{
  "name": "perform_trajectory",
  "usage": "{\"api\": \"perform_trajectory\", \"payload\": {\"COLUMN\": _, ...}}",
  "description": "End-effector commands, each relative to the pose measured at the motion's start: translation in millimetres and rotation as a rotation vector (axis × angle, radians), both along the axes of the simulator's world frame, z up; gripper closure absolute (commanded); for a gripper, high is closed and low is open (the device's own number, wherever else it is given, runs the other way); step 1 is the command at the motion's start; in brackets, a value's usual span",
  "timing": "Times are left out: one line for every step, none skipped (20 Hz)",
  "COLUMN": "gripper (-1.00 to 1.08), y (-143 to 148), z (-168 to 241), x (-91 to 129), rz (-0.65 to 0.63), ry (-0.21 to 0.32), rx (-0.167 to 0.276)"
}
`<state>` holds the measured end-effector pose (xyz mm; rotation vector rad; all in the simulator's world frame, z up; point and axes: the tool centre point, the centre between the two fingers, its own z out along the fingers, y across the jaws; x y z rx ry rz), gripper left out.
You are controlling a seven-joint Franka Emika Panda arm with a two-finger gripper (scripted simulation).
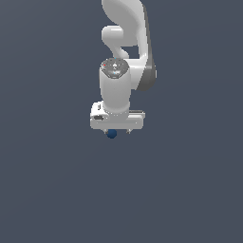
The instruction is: Pick up the object and move it to a goal position.
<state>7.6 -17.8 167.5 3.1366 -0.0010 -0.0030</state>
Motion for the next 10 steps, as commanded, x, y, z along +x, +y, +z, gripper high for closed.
{"api": "perform_trajectory", "payload": {"gripper": -0.92, "y": 0, "z": 0, "x": 0, "rz": 0.0, "ry": 0.0, "rx": 0.0}}
{"api": "perform_trajectory", "payload": {"gripper": -0.92, "y": 0, "z": 0, "x": 0, "rz": 0.0, "ry": 0.0, "rx": 0.0}}
{"api": "perform_trajectory", "payload": {"gripper": -0.92, "y": -1, "z": 0, "x": 0, "rz": 0.0, "ry": -0.001, "rx": 0.001}}
{"api": "perform_trajectory", "payload": {"gripper": -0.92, "y": -2, "z": 1, "x": 0, "rz": 0.0, "ry": -0.002, "rx": 0.002}}
{"api": "perform_trajectory", "payload": {"gripper": -0.92, "y": -3, "z": 2, "x": 0, "rz": 0.001, "ry": -0.003, "rx": 0.004}}
{"api": "perform_trajectory", "payload": {"gripper": -0.92, "y": -5, "z": 3, "x": -1, "rz": 0.001, "ry": -0.005, "rx": 0.006}}
{"api": "perform_trajectory", "payload": {"gripper": -0.92, "y": -7, "z": 4, "x": -1, "rz": 0.002, "ry": -0.007, "rx": 0.008}}
{"api": "perform_trajectory", "payload": {"gripper": -0.92, "y": -9, "z": 5, "x": -1, "rz": 0.002, "ry": -0.009, "rx": 0.01}}
{"api": "perform_trajectory", "payload": {"gripper": -0.92, "y": -10, "z": 5, "x": -1, "rz": 0.002, "ry": -0.011, "rx": 0.011}}
{"api": "perform_trajectory", "payload": {"gripper": -0.92, "y": -11, "z": 6, "x": -1, "rz": 0.002, "ry": -0.012, "rx": 0.012}}
